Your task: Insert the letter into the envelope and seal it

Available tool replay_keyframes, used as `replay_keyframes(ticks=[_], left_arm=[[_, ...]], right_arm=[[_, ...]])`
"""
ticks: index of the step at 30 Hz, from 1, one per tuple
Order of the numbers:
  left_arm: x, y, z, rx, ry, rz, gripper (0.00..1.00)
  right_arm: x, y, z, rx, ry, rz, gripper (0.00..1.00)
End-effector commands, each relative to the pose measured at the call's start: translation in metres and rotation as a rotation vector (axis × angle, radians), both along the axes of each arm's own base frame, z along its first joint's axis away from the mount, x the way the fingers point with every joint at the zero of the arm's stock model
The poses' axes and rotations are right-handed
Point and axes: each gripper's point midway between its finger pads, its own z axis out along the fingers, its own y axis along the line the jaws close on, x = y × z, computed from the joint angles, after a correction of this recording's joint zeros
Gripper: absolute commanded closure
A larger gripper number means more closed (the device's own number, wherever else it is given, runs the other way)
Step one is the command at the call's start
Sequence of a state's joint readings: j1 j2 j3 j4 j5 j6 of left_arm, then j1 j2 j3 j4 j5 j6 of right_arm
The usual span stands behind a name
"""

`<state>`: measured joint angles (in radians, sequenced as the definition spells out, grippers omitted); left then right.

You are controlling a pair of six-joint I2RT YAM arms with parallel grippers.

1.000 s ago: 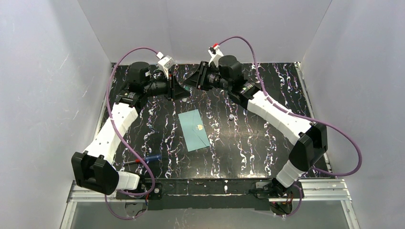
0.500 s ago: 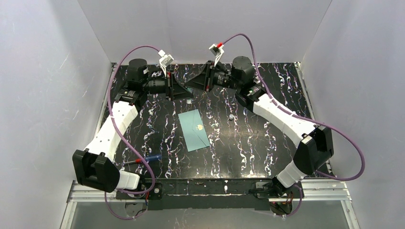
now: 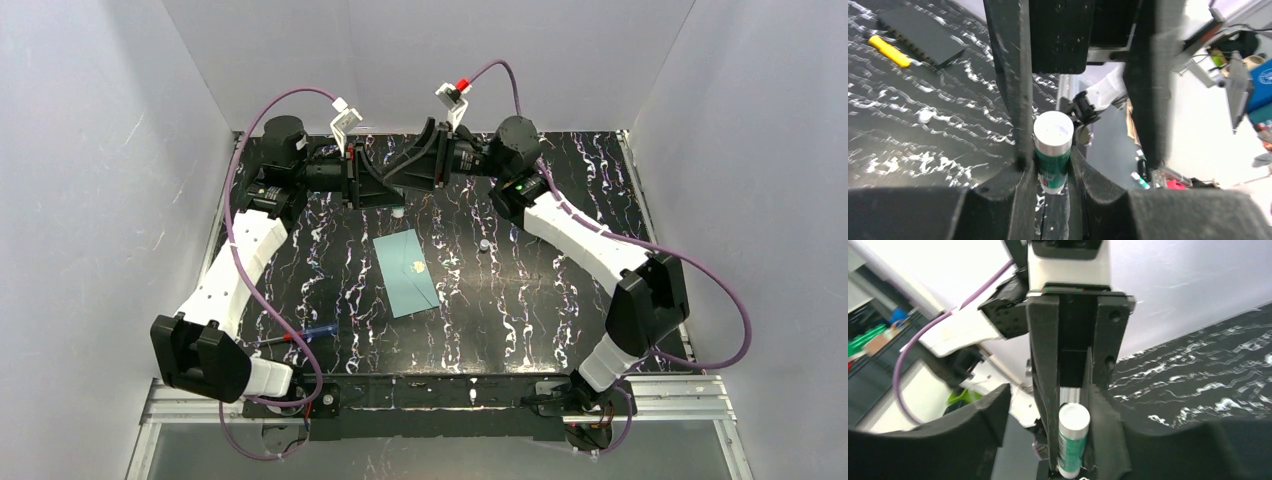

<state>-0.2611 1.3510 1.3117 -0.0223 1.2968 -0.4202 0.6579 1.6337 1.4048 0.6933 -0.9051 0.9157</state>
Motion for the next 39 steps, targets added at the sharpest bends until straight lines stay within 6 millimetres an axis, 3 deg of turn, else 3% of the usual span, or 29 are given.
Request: replay_keyframes(ticks=[1,5,9,14,16,20,22,23,26,29,33,39], left_arm=[[0.019,0.0,0.0,0.037,-0.085,0.13,1.0],[0.028,0.002,-0.009,0.062,-0.088,0.181,1.0],[0.045,0.013,-0.021,0.145,-0.111,0.32,1.0],[0.045,0.016,-0.025,0.168,-0.118,0.332,1.0],[0.044,0.016,-0.025,0.162,-0.112,0.328,1.0],[0.044,0.015,-0.023,0.151,-0.115,0.327,1.0],[0.043,0.015,-0.022,0.149,-0.116,0.326,1.0],[0.043,0.015,-0.021,0.149,-0.119,0.324,1.0],[0.04,0.013,-0.019,0.135,-0.112,0.303,1.0],[0.026,0.007,-0.01,0.091,-0.087,0.203,1.0],[-0.008,0.002,0.007,0.006,-0.041,-0.03,1.0],[-0.024,0.003,0.023,-0.043,-0.045,-0.127,1.0]], right_arm=[[0.018,0.009,-0.012,-0.144,0.048,-0.239,0.29],[0.039,0.006,-0.023,-0.179,0.115,-0.367,0.35],[0.042,0.009,-0.034,-0.223,0.183,-0.371,0.66],[0.043,0.006,-0.036,-0.221,0.19,-0.392,0.92],[0.041,0.008,-0.035,-0.221,0.19,-0.373,0.91],[0.04,0.01,-0.035,-0.218,0.201,-0.361,0.65],[0.041,0.008,-0.035,-0.217,0.206,-0.371,0.63],[0.041,0.008,-0.034,-0.217,0.21,-0.373,0.69],[0.036,0.01,-0.031,-0.203,0.204,-0.339,0.99],[0.022,0.009,-0.017,-0.141,0.136,-0.269,0.99],[-0.021,-0.003,0.018,0.019,-0.078,-0.091,0.99],[-0.059,-0.014,0.031,0.049,-0.173,0.124,0.99]])
